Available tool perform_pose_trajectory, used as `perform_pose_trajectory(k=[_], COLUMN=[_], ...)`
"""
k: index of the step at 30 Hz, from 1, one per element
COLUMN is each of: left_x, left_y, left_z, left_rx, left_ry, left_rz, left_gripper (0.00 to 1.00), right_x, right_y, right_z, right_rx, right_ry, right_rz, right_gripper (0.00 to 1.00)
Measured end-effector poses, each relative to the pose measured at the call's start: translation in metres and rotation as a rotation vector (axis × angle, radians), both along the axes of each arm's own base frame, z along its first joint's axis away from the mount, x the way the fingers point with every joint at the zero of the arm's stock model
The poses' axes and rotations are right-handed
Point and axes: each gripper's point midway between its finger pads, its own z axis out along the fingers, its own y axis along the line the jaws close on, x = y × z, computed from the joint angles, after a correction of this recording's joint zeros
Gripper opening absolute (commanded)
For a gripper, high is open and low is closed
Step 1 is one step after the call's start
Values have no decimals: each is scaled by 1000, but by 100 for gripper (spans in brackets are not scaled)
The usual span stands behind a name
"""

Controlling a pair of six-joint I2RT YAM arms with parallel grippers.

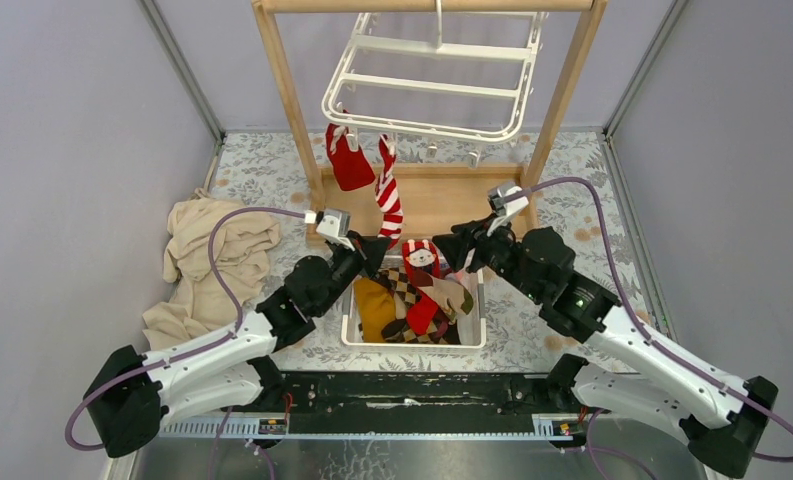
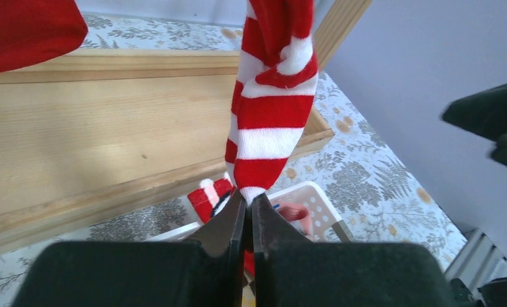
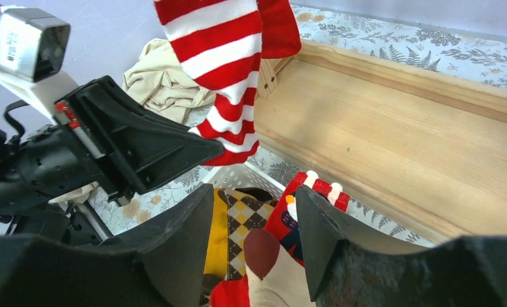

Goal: Remove the socks clipped to the hanger
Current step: Remove the sock from the hanger.

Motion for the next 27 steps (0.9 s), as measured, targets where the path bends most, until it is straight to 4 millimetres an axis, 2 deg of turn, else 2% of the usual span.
perform_pose_trajectory(k=[4,11,15,20,23,27], left_x=[6,15,16,19,19,19], left_y=[5,13,14,16,16,20], left_z=[-8,-20,-23,-22,-21,-15], left_rx=[41,110,129,143,149,141], left_ry=[0,-3,-10,-23,-30,-46], left_rz=[47,118,134,151,155,167], left_gripper=[6,6,6,7,7,7], right_x=[-9,-17,-26,-35,-29,-10], right_y=[-3,6,24,57,72,81], right_z=[7,24,40,70,88,107], right_rx=[-2,-27,-46,-73,-76,-83], right_ry=[-20,-69,-131,-251,-314,-374], right_rz=[3,9,19,9,-34,-131], right_gripper=[57,57,59,65,68,73])
